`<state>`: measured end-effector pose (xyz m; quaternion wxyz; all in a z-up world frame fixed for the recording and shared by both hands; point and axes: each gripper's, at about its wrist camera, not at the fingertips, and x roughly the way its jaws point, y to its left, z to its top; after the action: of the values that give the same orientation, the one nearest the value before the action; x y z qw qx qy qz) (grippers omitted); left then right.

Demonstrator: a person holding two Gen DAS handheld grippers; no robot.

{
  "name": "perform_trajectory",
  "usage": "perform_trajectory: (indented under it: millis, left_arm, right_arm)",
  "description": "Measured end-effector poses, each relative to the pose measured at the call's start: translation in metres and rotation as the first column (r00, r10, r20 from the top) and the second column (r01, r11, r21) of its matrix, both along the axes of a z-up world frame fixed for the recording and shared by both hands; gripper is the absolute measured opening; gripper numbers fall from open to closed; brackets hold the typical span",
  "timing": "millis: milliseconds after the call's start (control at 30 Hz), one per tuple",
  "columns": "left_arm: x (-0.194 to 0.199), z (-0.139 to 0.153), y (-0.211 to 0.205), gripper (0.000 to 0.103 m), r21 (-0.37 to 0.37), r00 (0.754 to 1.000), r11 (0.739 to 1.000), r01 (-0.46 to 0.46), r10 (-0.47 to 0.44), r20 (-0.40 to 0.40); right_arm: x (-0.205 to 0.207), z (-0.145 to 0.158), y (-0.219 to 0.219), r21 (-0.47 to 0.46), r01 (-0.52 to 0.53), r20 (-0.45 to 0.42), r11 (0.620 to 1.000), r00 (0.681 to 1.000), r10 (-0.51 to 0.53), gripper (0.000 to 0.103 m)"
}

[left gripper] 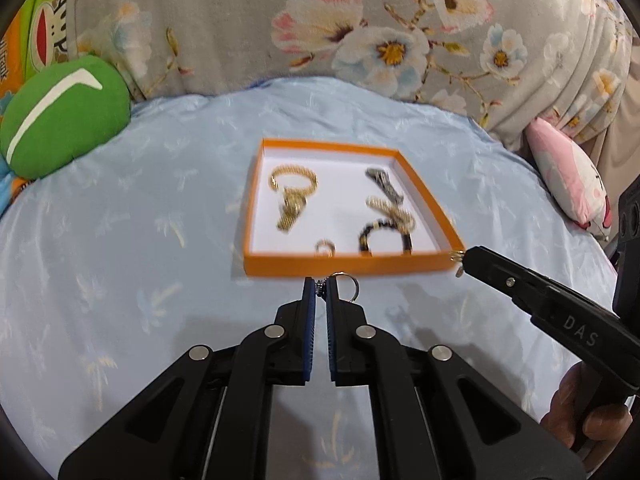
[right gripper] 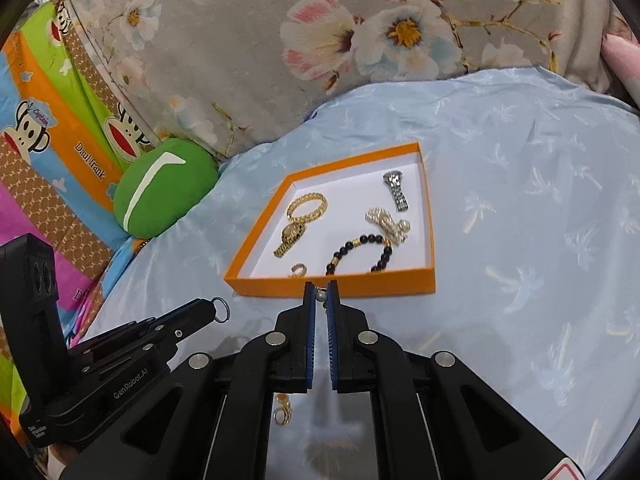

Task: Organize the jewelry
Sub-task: 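Carry the ring and drop earring into the box and open both tools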

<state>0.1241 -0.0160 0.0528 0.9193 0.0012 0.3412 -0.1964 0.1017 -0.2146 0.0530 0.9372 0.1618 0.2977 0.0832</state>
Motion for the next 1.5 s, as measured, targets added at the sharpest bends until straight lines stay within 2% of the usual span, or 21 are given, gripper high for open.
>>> perform_trajectory:
  millis: [167,300,667,867,1500]
  left_arm:
    - [0.032,0.025,-0.010,0.004,0.017,0.997,1.000,-0.007,0.006,0.079]
    - [0.062,0.032,-0.024,0.004,0.027,0.995,1.000,-0.004,0.001,0.101]
    - [0.135,-0.003,-0.056,0.004,0.012,1.000,1.000,0.023,-0.023,0.008]
    - [0.147,-0.018,-0.062,0.004,0.039,1.000,0.999,0.018,-0.018,-0.010]
    - [0.156,-0.032,-0.066,0.004,0.077,1.000,0.997,0.008,-0.007,-0.020]
  right_arm:
    - [0.036,0.023,-0.002,-0.027,-0.005,0.041,1.000,0.999,0.006,0.005]
    - [0.070,0.027,-0.001,-0.045,-0.008,0.038,0.999,0.999,0.010,0.005]
    - [0.151,-0.006,-0.006,-0.047,0.005,-0.060,0.999,0.998,-0.007,0.005]
    - [0.165,-0.016,-0.011,-0.049,0.017,-0.079,0.999,0.997,-0.020,0.005]
    - [0.177,-0.025,-0.007,-0.081,0.008,-0.094,0.997,0.995,-0.016,0.005]
